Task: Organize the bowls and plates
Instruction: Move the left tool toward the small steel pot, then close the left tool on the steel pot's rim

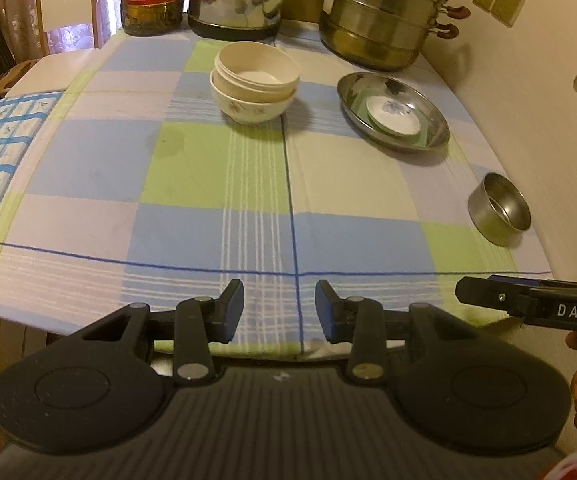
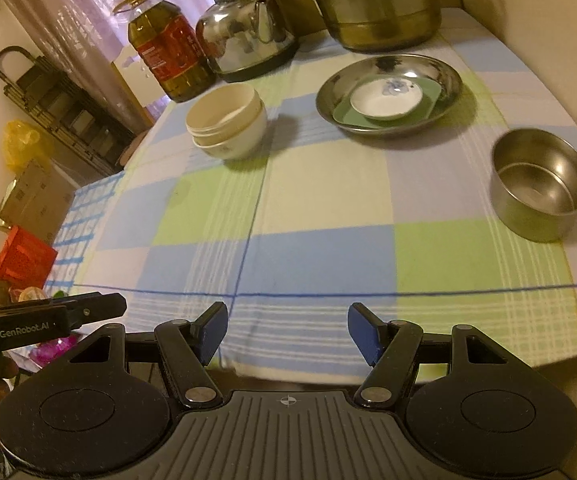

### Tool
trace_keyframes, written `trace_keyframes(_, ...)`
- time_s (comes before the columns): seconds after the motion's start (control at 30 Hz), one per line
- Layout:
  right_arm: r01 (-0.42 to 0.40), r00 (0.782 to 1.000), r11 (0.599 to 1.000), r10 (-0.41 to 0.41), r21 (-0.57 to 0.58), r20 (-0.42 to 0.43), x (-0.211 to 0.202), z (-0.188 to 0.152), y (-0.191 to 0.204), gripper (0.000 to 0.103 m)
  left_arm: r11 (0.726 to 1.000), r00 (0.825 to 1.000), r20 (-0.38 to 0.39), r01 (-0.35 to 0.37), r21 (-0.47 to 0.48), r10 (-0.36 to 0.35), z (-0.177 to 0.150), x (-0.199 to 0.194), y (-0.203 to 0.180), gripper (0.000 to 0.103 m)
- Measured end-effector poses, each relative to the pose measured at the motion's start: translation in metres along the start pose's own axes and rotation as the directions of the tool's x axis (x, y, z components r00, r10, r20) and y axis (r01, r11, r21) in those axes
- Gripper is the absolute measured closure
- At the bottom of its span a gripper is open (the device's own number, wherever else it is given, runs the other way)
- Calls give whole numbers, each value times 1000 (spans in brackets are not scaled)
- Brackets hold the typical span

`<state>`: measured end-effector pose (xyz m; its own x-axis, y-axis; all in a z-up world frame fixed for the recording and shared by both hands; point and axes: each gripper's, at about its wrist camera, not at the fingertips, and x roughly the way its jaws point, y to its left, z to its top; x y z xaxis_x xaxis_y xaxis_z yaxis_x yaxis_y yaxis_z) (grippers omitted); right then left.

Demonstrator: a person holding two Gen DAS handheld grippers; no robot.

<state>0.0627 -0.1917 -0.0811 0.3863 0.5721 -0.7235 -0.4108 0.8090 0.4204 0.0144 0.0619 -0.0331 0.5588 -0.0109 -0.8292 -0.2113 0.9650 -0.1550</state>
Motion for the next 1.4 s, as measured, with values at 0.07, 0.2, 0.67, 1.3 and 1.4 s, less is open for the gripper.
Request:
trace_keyframes(0.07,2,1000,1000,-2,1,0,-3,-4,-3,36,1000,1000,-1,0,5,0,-2,-1,-4,68)
trace_keyframes(0.2,8,1000,1000,-8,13,-2,-10,-12,-11,36,1000,1000,-5,2,15,-2,-6,0,-12,68)
trace_keyframes(0.67,50,999,995,-51,90,10,-29,-27,-46,36,997,999,-29,33,73,-31,-13,8,-48,68)
trace_keyframes(1.3,212,969,940,-237,266,65,-55,-23,-104,36,943,978,-77,208,262,-194,30,61,-117,68)
trace_keyframes(1.4,243,958,921,-277,304,75,-58,-22,-113,36,921,971,-89,239,306,-222,41,73,-130,68)
